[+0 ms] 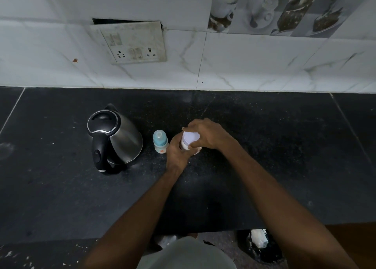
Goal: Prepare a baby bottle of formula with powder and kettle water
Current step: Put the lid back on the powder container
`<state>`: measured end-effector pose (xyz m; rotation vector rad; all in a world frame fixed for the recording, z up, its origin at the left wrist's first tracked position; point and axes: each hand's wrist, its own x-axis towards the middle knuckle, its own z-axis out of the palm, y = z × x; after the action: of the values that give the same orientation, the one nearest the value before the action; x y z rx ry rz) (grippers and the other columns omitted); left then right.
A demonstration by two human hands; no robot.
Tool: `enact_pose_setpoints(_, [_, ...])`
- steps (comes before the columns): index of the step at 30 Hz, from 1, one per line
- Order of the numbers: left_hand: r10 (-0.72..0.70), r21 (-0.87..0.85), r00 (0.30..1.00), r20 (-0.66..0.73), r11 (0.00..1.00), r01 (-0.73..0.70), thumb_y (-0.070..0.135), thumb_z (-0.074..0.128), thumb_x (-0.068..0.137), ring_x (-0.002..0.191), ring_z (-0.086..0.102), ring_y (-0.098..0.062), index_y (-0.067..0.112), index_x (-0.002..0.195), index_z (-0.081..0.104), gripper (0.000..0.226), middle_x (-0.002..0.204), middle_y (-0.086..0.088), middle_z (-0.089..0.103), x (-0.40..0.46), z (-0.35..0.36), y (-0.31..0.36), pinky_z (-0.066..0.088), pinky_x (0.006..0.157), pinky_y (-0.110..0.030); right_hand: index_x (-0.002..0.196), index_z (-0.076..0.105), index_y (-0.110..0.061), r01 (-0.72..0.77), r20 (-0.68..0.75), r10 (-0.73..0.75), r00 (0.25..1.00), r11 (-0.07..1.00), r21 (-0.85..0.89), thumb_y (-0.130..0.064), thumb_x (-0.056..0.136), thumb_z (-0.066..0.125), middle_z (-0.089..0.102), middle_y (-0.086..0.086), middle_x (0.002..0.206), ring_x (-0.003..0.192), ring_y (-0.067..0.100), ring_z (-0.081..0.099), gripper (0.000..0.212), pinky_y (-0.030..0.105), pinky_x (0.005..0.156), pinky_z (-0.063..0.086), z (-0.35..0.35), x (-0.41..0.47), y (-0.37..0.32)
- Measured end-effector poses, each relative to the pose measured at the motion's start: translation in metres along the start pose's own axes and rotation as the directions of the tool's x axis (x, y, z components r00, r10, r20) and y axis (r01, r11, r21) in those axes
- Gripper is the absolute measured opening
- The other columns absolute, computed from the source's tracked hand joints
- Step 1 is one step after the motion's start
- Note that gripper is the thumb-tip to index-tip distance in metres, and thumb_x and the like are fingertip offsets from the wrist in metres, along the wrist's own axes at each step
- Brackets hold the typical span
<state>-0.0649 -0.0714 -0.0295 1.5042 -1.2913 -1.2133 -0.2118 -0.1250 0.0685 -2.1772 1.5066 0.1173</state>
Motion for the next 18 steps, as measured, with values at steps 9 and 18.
enact_pose_setpoints(9, [-0.018,-0.088,1.0,0.013,0.996,0.019,0.019,0.095,0.074,0.121,0.068,-0.013,0.019,0.142,0.059,0.076,0.129,0.003,0.072,-0.002,0.002,-0.001,0.057,0.105,-0.039,0.15,0.054,-0.032,-0.07,0.009,0.07,0.997,0.996,-0.055,-0.058,0.085,0.076,0.057,0.008,0.143,0.128,0.033,0.054,0.073,0.049,0.102,0.05,0.001,0.007,-0.001])
enact_pose_setpoints(18, [0.014,-0.07,1.0,-0.025,0.997,-0.015,0.011,0.093,0.075,0.119,0.068,-0.013,0.017,0.141,0.06,0.074,0.128,0.001,0.073,-0.006,0.003,0.0,0.056,0.102,-0.028,0.134,0.066,-0.022,-0.249,-0.183,0.215,0.959,0.95,-0.19,-0.078,0.085,0.059,0.068,0.009,0.125,0.113,0.031,0.066,0.075,0.04,0.09,0.05,0.011,0.002,-0.012])
